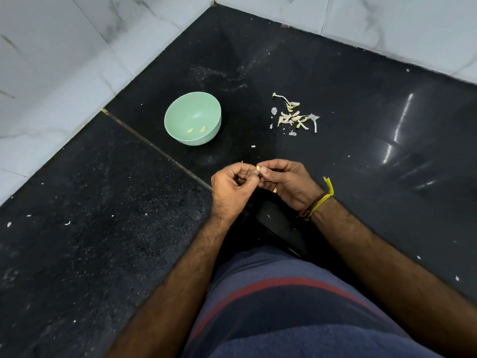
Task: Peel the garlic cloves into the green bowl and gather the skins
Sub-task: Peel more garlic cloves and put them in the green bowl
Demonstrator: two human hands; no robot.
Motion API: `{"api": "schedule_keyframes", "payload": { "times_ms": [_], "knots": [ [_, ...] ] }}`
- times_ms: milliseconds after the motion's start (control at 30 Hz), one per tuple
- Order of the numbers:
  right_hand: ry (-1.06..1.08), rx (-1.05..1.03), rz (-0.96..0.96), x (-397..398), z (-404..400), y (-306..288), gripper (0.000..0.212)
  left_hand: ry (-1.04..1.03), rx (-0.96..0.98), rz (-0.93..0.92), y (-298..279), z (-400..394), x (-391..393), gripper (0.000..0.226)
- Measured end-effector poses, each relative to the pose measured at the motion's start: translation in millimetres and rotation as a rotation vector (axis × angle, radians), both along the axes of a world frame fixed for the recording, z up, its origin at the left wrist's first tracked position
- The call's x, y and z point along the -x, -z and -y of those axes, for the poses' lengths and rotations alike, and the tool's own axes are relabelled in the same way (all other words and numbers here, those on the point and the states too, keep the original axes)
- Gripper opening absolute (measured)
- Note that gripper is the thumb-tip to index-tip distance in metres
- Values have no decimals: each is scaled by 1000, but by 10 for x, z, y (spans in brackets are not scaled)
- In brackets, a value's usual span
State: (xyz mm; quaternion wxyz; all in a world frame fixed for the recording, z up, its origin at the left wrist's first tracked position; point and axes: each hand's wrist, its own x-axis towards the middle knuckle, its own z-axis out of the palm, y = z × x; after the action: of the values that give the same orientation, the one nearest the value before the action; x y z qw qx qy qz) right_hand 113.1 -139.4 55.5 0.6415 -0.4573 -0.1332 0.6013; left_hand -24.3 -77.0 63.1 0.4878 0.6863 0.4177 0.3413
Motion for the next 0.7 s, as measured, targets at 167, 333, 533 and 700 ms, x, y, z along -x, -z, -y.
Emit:
{"api": "schedule_keyframes", "payload": {
  "times_ms": [167,333,533,700],
  "knots": [
    [7,-28,44,12,11,38,11,12,-84,-46,-10,4,5,11],
    [-29,-20,-35,4,24,29,11,-30,-57,-53,-34,14,-41,7],
    [-52,15,-51,37,47,73,16,-75,-10,-110,-17,40,-49,7],
    [-56,29,407,76,0,36,14,-9,-176,-330,6,-24,0,13]
  ]
}}
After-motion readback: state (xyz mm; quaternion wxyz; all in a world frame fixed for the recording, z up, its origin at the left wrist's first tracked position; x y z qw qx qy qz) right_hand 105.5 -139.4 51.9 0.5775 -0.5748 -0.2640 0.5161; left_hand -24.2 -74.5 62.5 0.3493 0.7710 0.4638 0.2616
